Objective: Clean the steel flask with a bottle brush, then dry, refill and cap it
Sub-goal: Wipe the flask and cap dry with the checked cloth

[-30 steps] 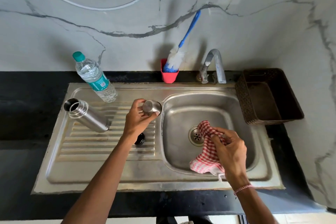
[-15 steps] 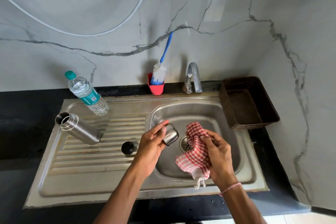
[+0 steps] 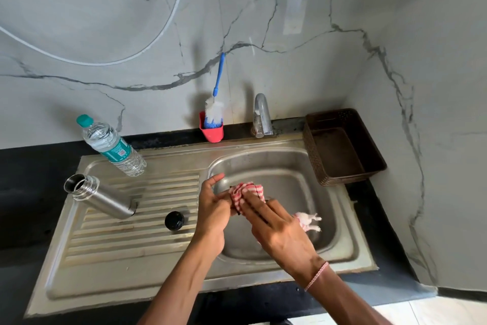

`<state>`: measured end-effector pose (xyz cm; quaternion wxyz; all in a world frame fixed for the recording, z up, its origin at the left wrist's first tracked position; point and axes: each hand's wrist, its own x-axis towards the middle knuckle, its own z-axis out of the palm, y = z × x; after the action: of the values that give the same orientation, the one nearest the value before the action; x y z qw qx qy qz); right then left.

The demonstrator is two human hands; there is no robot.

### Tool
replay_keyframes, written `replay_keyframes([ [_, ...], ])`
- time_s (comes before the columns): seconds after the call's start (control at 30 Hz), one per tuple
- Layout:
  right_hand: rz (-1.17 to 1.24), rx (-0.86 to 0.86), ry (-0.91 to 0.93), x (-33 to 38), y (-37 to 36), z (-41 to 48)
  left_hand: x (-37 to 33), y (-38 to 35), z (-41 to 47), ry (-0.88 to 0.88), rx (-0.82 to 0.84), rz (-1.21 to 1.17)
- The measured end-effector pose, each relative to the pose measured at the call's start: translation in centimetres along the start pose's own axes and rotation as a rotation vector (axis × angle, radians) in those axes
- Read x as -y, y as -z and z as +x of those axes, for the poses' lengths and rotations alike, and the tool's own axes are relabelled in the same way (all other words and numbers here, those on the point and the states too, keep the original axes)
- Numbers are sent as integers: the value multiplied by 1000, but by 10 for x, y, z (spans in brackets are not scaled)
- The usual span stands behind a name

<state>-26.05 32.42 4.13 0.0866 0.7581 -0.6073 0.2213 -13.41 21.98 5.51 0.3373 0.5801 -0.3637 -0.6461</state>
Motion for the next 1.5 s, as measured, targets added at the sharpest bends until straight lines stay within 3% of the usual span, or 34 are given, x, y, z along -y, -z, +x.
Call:
replay_keyframes([
  [0.1, -17, 12, -17, 1, -4, 5, 8, 1, -1, -5, 3, 109],
  [0.17, 88, 69, -187, -4, -5, 23, 11, 2, -6, -76, 51, 246],
  [0.3, 476, 399, -654, -41, 5, 60, 6, 6, -29, -386, 259, 583],
  [0.4, 795, 614, -808, -64, 11, 73, 2, 7, -38, -498, 303, 636],
  [0.5, 662, 556, -722, -56, 5, 71, 2, 6, -40, -418, 259, 562],
  [0.63, 281, 198, -339, -9, 3, 46, 5, 7, -29, -190, 52, 224],
  [0.73, 71, 52, -160, 25, 1, 21, 4, 5, -22, -26, -45, -28],
  [0.87, 16, 117, -108, 32, -4, -6, 3, 8, -24, 116, -87, -210],
  [0.97, -53, 132, -84, 34, -2, -9, 1, 10, -27, 121, -75, -220],
  [1.1, -100, 108, -158, 38, -1, 16, 7, 11, -29, 58, -22, -103],
  [1.37, 465, 657, -663, -20, -1, 80, 35, 20, -42, -200, 138, 291],
  [1.5, 741, 761, -792, -43, 3, 82, 32, 25, -42, -294, 165, 316],
])
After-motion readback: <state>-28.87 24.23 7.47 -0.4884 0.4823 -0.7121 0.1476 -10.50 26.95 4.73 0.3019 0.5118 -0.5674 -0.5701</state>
